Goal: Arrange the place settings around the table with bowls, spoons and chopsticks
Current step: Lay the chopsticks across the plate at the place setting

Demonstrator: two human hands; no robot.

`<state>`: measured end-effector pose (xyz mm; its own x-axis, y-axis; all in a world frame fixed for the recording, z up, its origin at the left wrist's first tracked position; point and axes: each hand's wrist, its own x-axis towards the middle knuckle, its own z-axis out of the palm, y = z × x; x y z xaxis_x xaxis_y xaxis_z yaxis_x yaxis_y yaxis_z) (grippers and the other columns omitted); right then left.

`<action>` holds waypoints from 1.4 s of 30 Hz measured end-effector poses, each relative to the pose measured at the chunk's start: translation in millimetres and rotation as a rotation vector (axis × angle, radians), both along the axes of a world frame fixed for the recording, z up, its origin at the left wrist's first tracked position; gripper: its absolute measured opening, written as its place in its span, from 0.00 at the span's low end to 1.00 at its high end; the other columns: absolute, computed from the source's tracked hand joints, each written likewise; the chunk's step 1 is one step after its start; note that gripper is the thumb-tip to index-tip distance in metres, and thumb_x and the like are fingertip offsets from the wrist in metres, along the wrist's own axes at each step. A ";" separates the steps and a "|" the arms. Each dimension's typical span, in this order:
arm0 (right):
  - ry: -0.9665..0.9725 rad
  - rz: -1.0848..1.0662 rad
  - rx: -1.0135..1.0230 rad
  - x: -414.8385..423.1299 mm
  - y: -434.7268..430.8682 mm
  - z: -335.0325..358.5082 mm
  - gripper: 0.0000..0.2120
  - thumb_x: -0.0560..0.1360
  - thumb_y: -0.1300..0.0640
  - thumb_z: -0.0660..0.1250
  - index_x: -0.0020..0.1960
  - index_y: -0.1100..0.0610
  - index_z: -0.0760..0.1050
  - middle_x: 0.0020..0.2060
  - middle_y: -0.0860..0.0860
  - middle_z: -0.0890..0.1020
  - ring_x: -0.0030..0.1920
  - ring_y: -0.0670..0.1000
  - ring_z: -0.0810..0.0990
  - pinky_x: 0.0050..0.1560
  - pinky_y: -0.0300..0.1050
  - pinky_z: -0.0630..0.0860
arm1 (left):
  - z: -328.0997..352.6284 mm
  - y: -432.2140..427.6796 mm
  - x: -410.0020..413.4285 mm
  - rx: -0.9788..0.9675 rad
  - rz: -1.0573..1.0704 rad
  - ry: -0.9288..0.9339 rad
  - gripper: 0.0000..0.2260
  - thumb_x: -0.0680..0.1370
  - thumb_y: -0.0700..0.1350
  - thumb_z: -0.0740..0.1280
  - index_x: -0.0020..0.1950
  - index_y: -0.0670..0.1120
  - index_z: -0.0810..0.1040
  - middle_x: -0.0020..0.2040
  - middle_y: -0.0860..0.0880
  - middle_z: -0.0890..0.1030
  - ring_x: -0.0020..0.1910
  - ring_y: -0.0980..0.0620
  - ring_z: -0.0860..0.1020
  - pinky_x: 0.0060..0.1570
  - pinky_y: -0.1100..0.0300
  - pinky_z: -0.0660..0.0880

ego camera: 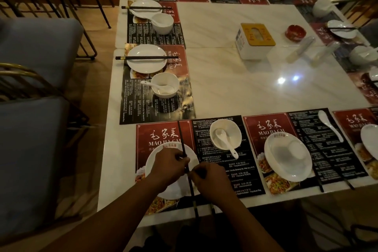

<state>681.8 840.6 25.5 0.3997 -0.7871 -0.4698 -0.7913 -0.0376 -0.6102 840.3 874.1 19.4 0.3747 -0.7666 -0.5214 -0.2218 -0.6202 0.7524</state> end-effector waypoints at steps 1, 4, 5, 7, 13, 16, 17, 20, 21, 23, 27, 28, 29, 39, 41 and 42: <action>0.016 -0.031 -0.025 -1.3 -0.5 -2.5 0.05 0.76 0.49 0.71 0.48 0.50 0.82 0.40 0.44 0.83 0.40 0.41 0.81 0.41 0.31 0.75 | -1.4 3.1 6.0 0.017 0.028 0.010 0.09 0.77 0.41 0.71 0.57 0.41 0.83 0.42 0.47 0.85 0.35 0.54 0.85 0.42 0.55 0.84; 0.162 -0.065 -0.132 -10.0 -3.3 -12.8 0.03 0.75 0.51 0.70 0.47 0.50 0.78 0.43 0.44 0.80 0.44 0.44 0.79 0.44 0.40 0.76 | -8.8 14.1 25.3 0.074 0.036 -0.032 0.12 0.77 0.41 0.72 0.59 0.41 0.82 0.46 0.45 0.85 0.36 0.54 0.85 0.39 0.61 0.83; 0.206 -0.059 -0.151 -12.8 -2.9 -16.8 0.04 0.74 0.51 0.70 0.48 0.50 0.77 0.44 0.45 0.79 0.44 0.46 0.78 0.45 0.42 0.76 | -11.3 17.2 30.2 0.091 0.028 -0.040 0.12 0.77 0.40 0.72 0.60 0.41 0.81 0.47 0.45 0.85 0.36 0.54 0.85 0.38 0.62 0.82; 0.249 -0.029 -0.151 -15.7 -0.3 -22.7 0.07 0.72 0.52 0.71 0.48 0.50 0.75 0.45 0.46 0.79 0.45 0.47 0.78 0.45 0.44 0.77 | -15.4 20.6 35.9 0.114 0.020 -0.036 0.12 0.76 0.40 0.73 0.60 0.41 0.82 0.46 0.45 0.85 0.35 0.54 0.85 0.37 0.63 0.81; 0.246 -0.044 -0.089 -14.7 1.5 -26.1 0.03 0.74 0.58 0.68 0.42 0.52 0.75 0.37 0.46 0.79 0.38 0.46 0.78 0.42 0.47 0.81 | -23.2 20.5 38.3 0.120 -0.017 -0.067 0.07 0.75 0.41 0.74 0.53 0.45 0.85 0.41 0.51 0.86 0.33 0.62 0.83 0.32 0.74 0.73; 0.192 -0.121 -0.096 -11.7 -3.8 -21.5 0.02 0.74 0.57 0.70 0.47 0.53 0.79 0.38 0.45 0.79 0.39 0.44 0.78 0.42 0.41 0.77 | -25.4 20.4 40.0 0.122 -0.033 -0.070 0.05 0.75 0.42 0.74 0.50 0.46 0.86 0.38 0.53 0.85 0.34 0.62 0.83 0.38 0.71 0.74; 0.168 -0.131 -0.103 -8.6 -4.5 -19.8 0.04 0.74 0.56 0.71 0.49 0.53 0.79 0.39 0.45 0.80 0.40 0.44 0.78 0.42 0.39 0.76 | -26.3 20.3 41.2 0.122 -0.034 -0.067 0.05 0.74 0.42 0.74 0.49 0.46 0.86 0.38 0.53 0.86 0.34 0.61 0.83 0.40 0.70 0.75; 0.084 -0.126 -0.063 9.9 -0.4 -12.8 0.08 0.75 0.55 0.72 0.54 0.52 0.80 0.45 0.46 0.82 0.43 0.42 0.79 0.42 0.33 0.75 | -28.5 19.8 44.9 0.130 -0.027 -0.048 0.04 0.74 0.42 0.74 0.48 0.45 0.86 0.38 0.51 0.86 0.35 0.60 0.84 0.44 0.63 0.80; 0.072 -0.106 -0.050 17.4 2.6 -13.0 0.09 0.75 0.55 0.72 0.55 0.52 0.80 0.45 0.46 0.83 0.42 0.41 0.79 0.40 0.31 0.73 | -29.6 19.3 46.0 0.131 -0.024 -0.045 0.04 0.74 0.42 0.74 0.48 0.45 0.86 0.38 0.51 0.86 0.35 0.59 0.84 0.45 0.61 0.81; 0.074 -0.046 -0.038 31.8 9.8 -15.8 0.10 0.74 0.54 0.73 0.56 0.52 0.80 0.46 0.46 0.83 0.42 0.41 0.80 0.39 0.29 0.73 | -31.3 18.4 47.4 0.126 -0.027 -0.056 0.04 0.74 0.43 0.75 0.48 0.45 0.86 0.39 0.51 0.86 0.36 0.59 0.84 0.45 0.62 0.81; 0.096 -0.023 -0.022 46.6 20.6 -23.7 0.11 0.75 0.52 0.71 0.56 0.52 0.80 0.47 0.48 0.84 0.46 0.45 0.81 0.42 0.33 0.74 | -33.9 19.1 50.3 0.094 -0.038 -0.067 0.04 0.74 0.44 0.75 0.48 0.46 0.87 0.40 0.51 0.86 0.37 0.58 0.84 0.47 0.59 0.82; 0.100 -0.023 -0.021 47.5 22.0 -25.6 0.11 0.74 0.52 0.71 0.56 0.52 0.80 0.47 0.48 0.84 0.47 0.46 0.81 0.44 0.35 0.76 | -34.7 19.9 51.2 0.085 -0.050 -0.076 0.04 0.74 0.45 0.75 0.48 0.46 0.87 0.40 0.51 0.86 0.37 0.59 0.84 0.48 0.58 0.82; 0.102 -0.026 -0.018 48.0 23.2 -27.3 0.10 0.74 0.53 0.70 0.56 0.52 0.80 0.48 0.49 0.84 0.48 0.47 0.82 0.45 0.37 0.77 | -35.9 20.5 52.2 0.079 -0.061 -0.080 0.04 0.75 0.45 0.74 0.48 0.47 0.87 0.40 0.52 0.86 0.37 0.59 0.84 0.48 0.58 0.82; 0.028 -0.045 0.043 44.0 23.5 -35.3 0.07 0.75 0.58 0.72 0.53 0.55 0.81 0.42 0.51 0.85 0.38 0.47 0.84 0.39 0.41 0.82 | -42.9 17.4 51.9 0.037 -0.076 -0.071 0.05 0.74 0.41 0.74 0.49 0.46 0.86 0.42 0.51 0.86 0.36 0.60 0.84 0.44 0.62 0.82; 0.016 -0.051 0.058 43.2 23.3 -36.9 0.07 0.75 0.59 0.71 0.53 0.55 0.82 0.42 0.51 0.86 0.38 0.47 0.84 0.40 0.45 0.84 | -43.5 17.4 51.7 0.033 -0.090 -0.085 0.05 0.74 0.42 0.74 0.49 0.46 0.86 0.43 0.51 0.86 0.36 0.60 0.84 0.44 0.63 0.82; 0.014 -0.052 0.063 43.1 23.3 -37.4 0.07 0.76 0.60 0.70 0.53 0.55 0.82 0.42 0.51 0.86 0.38 0.46 0.85 0.40 0.45 0.84 | -44.1 17.5 51.7 0.032 -0.098 -0.089 0.05 0.74 0.42 0.74 0.49 0.47 0.86 0.42 0.52 0.86 0.36 0.61 0.83 0.45 0.63 0.81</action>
